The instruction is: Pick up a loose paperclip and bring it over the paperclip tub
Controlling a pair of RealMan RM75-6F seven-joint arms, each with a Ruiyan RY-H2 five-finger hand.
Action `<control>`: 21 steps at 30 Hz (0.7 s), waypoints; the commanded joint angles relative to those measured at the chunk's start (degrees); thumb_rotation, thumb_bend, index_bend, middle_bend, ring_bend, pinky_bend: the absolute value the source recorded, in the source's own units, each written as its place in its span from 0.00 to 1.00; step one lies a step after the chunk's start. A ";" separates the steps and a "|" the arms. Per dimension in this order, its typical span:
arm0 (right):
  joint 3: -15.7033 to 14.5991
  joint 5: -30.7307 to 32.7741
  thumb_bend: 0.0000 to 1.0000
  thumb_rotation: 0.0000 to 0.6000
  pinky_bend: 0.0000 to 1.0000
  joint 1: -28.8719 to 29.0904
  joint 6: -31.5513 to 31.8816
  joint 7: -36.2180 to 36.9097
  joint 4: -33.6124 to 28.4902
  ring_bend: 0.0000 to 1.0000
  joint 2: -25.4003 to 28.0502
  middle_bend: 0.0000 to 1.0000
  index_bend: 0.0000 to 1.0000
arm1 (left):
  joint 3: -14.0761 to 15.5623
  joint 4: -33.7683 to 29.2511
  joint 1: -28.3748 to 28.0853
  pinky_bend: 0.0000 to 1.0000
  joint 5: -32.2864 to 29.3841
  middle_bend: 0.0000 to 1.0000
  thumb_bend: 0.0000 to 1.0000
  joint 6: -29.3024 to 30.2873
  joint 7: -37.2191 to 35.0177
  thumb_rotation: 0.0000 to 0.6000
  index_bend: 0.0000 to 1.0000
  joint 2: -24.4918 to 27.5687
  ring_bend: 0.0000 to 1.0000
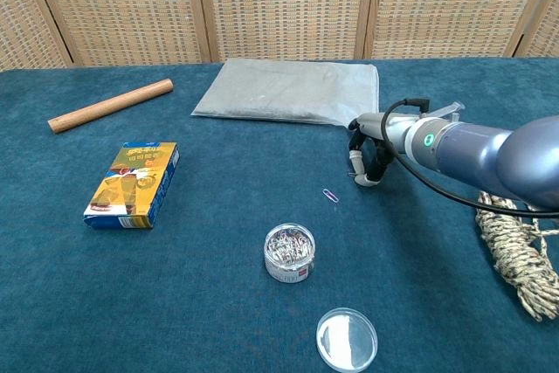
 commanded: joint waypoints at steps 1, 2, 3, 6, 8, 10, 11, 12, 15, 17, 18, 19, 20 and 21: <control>0.63 -2.16 0.44 1.00 0.00 -0.53 1.42 1.04 -3.33 0.00 2.00 0.00 0.67 | 0.07 -0.07 0.04 0.00 0.12 0.00 0.00 0.04 -0.08 1.00 0.00 0.05 0.00; 0.79 -2.89 0.44 1.00 0.00 -0.68 1.93 1.24 -4.75 0.00 2.86 0.00 0.67 | 0.09 -0.07 0.06 0.00 0.20 0.00 0.00 0.07 -0.13 1.00 0.00 0.07 0.00; 1.01 -3.62 0.44 1.00 0.00 -0.85 2.48 1.46 -6.38 0.00 3.82 0.00 0.67 | 0.10 -0.09 0.07 0.00 0.28 0.00 0.00 0.10 -0.21 1.00 0.00 0.10 0.00; 1.71 -5.84 0.44 1.00 0.00 -1.66 4.33 2.23 -12.90 0.00 7.58 0.00 0.67 | 0.15 -0.24 0.16 0.00 0.66 0.00 0.00 0.31 -0.55 1.00 0.00 0.28 0.00; 1.84 -7.28 0.44 1.00 0.00 -2.40 5.31 2.72 -17.78 0.00 10.31 0.00 0.67 | 0.22 -0.37 0.30 0.00 1.07 0.00 0.00 0.63 -0.80 1.00 0.00 0.41 0.00; 1.54 -8.59 0.44 1.00 0.00 -3.22 5.93 3.10 -22.25 0.00 12.84 0.00 0.67 | 0.32 -0.47 0.44 0.00 1.49 0.00 0.00 0.92 -1.07 1.00 0.00 0.53 0.00; 1.25 -9.39 0.44 1.00 0.00 -3.69 6.10 3.36 -24.61 0.00 14.14 0.00 0.67 | 0.36 -0.52 0.51 0.00 1.67 0.00 0.00 1.04 -1.21 1.00 0.00 0.59 0.00; 0.56 -10.71 0.44 1.00 0.00 -4.40 6.24 3.65 -27.98 0.00 15.95 0.00 0.67 | 0.45 -0.59 0.61 0.00 1.93 0.00 0.00 1.20 -1.34 1.00 0.00 0.67 0.00; -1.25 -13.18 0.44 1.00 0.00 -5.76 6.46 4.08 -33.70 0.00 19.03 0.00 0.67 | 0.64 -0.71 0.78 0.00 2.43 0.00 0.00 1.43 -1.64 1.00 0.00 0.81 0.00; -2.63 -14.81 0.44 1.00 0.00 -6.48 6.61 4.19 -36.67 0.00 20.35 0.00 0.67 | 0.77 -0.79 0.90 0.00 2.77 0.00 0.00 1.66 -1.72 1.00 0.00 0.88 0.00; -3.06 -15.28 0.44 1.00 0.00 -6.67 6.67 4.20 -37.45 0.00 20.63 0.00 0.67 | 0.80 -0.84 0.94 0.00 2.89 0.00 0.00 1.74 -1.75 1.00 0.00 0.91 0.00; -3.86 -16.11 0.44 1.00 0.00 -7.05 6.79 4.36 -38.91 0.00 20.96 0.00 0.67 | 0.90 -0.95 1.05 0.00 3.14 0.00 0.00 1.94 -1.79 1.00 0.00 0.95 0.00; -4.62 -16.95 0.44 1.00 0.00 -7.34 6.87 4.50 -40.17 0.00 21.06 0.00 0.67 | 0.97 -1.06 1.15 0.00 3.36 0.00 0.00 2.13 -1.82 1.00 0.00 1.00 0.00; -5.64 -18.00 0.44 1.00 0.00 -7.41 6.65 4.16 -41.15 0.00 20.92 0.00 0.67 | 1.06 -1.21 1.27 0.00 3.58 0.00 0.00 2.33 -1.85 1.00 0.00 1.05 0.00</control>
